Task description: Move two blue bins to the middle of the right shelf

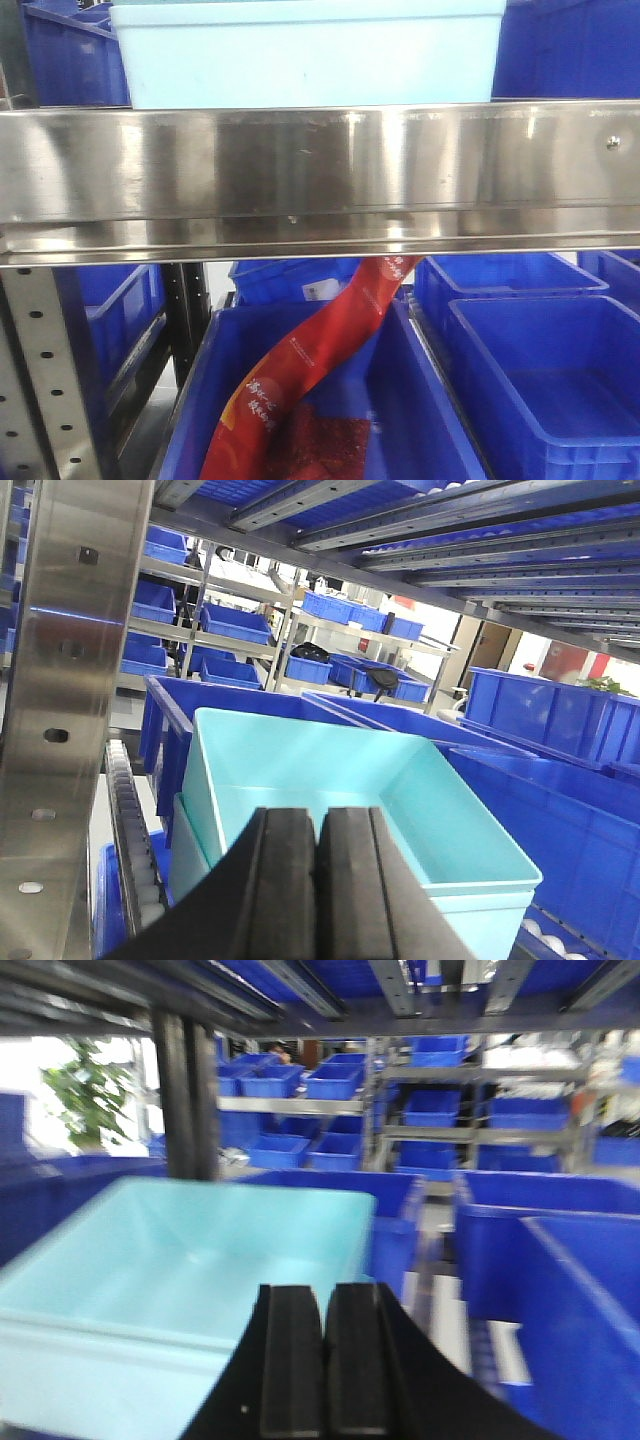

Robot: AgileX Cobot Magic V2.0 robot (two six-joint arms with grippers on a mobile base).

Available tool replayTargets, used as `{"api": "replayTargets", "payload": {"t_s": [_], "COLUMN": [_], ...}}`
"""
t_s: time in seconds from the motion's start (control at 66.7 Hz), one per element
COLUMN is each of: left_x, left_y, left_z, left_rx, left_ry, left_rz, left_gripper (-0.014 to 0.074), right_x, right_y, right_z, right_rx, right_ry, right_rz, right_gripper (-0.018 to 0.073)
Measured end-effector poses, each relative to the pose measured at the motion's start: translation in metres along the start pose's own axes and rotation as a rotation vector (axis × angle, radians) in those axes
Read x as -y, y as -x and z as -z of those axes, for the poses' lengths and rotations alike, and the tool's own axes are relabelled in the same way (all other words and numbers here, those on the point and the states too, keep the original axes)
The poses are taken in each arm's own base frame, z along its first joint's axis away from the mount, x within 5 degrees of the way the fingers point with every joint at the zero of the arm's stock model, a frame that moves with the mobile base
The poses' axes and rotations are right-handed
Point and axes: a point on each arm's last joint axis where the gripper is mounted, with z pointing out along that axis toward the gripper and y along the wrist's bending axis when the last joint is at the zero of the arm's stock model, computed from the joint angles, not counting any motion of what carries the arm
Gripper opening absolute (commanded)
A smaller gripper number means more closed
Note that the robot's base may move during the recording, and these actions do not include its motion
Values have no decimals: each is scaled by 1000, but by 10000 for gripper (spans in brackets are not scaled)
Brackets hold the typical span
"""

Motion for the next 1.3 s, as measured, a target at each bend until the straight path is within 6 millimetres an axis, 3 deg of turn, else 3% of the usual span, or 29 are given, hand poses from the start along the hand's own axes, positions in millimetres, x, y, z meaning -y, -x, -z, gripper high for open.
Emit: {"api": "replayTargets", "payload": {"t_s": [0.405,0.644,0.749,1.304], "left_x": [0,0,0,0], "left_y": [0,0,0,0], "left_z": [0,0,0,0], "left_rx": [0,0,0,2], "left_ry": [0,0,0,0], "left_rz": [0,0,0,0], "left_gripper": [-111,-111,-111,-111], "right_x": [16,12,11,11], "right_y": [-125,-178,-186,-186], "right_z": [49,72,78,79], "right_rx": [-102,-78,-47,-37], "right_ry": [-211,-231,-231,-231], "right_rz": [53,22,22,17], "right_gripper": [-163,-163,-163,-163]}}
